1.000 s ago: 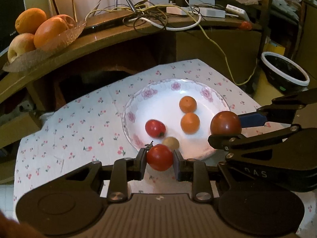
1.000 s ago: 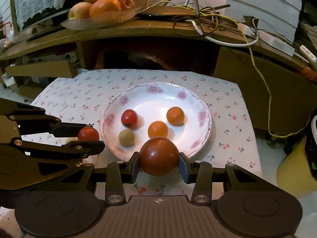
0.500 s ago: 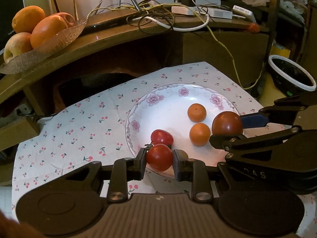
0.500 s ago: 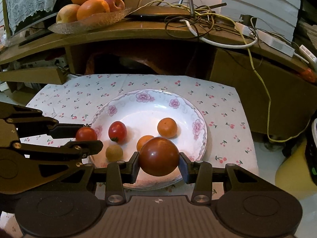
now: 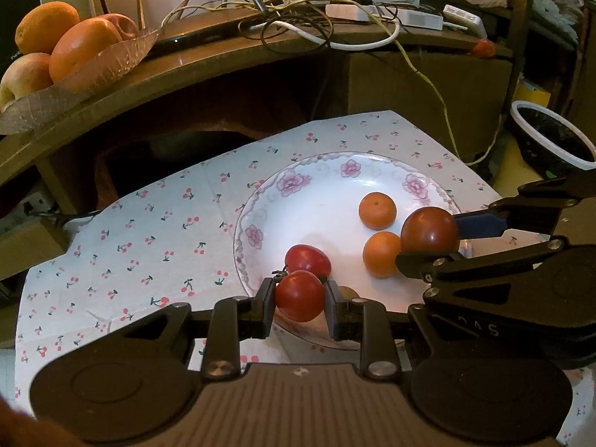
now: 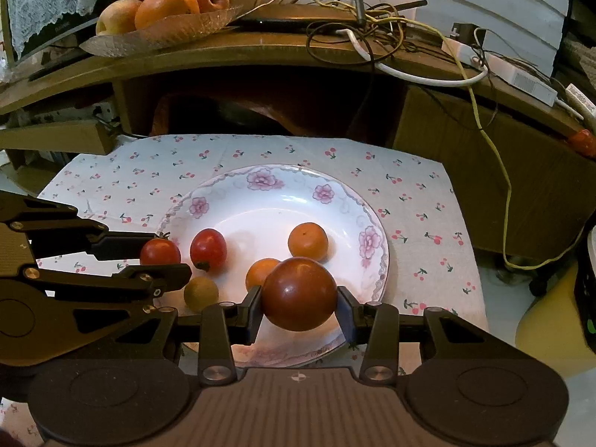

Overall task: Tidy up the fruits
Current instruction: 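Lower the red tomato into the plate with the left tool while the right tool releases the dark tomato, then lift both open tools away from the plate toward the remaining fruits, then grasp the small brown fruit with the left tool while the right tool grasps the mandarin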

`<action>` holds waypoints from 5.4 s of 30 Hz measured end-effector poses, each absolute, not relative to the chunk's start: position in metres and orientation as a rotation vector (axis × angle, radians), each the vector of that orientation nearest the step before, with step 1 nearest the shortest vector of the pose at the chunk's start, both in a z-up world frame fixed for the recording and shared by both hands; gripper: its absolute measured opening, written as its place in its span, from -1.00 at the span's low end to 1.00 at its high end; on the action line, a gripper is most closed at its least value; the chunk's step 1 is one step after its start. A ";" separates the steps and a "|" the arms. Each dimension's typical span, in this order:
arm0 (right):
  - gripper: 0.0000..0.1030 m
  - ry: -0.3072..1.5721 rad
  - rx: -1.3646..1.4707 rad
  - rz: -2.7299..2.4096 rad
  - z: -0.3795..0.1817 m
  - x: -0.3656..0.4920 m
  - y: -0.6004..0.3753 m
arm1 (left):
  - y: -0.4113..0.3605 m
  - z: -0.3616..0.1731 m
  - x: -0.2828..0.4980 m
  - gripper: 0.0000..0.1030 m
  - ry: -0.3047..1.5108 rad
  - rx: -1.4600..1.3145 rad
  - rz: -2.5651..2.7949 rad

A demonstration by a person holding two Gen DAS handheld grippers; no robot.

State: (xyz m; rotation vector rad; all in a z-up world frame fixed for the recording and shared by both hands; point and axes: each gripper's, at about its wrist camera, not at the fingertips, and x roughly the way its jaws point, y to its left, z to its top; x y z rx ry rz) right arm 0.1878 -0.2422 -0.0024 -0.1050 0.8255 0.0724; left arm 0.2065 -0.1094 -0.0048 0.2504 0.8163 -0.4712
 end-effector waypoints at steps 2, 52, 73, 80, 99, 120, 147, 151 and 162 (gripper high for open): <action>-0.17 0.823 -0.112 0.072 -0.003 0.189 -0.242 | -0.110 -0.006 0.208 -0.38 0.817 0.250 -0.471; -0.14 0.745 -0.181 0.045 -0.002 0.204 -0.239 | -0.109 -0.009 0.224 -0.36 0.801 0.213 -0.451; -0.01 0.744 -0.188 0.023 -0.001 0.205 -0.241 | -0.107 -0.008 0.224 -0.31 0.794 0.208 -0.448; 0.03 0.745 -0.187 0.023 -0.001 0.205 -0.242 | -0.105 -0.006 0.224 -0.30 0.791 0.204 -0.446; 0.15 0.737 -0.190 0.009 0.002 0.203 -0.246 | -0.101 0.000 0.222 -0.29 0.772 0.186 -0.435; 0.18 0.722 -0.207 0.000 0.010 0.195 -0.249 | -0.095 0.017 0.212 -0.28 0.731 0.175 -0.432; 0.18 0.704 -0.264 0.003 0.013 0.181 -0.241 | -0.083 0.024 0.187 -0.28 0.722 0.210 -0.451; 0.18 0.697 -0.246 0.026 0.017 0.174 -0.242 | -0.067 0.020 0.173 -0.28 0.745 0.226 -0.469; 0.16 0.731 -0.124 0.253 0.029 0.145 -0.231 | -0.024 -0.005 0.157 -0.28 0.844 0.242 -0.466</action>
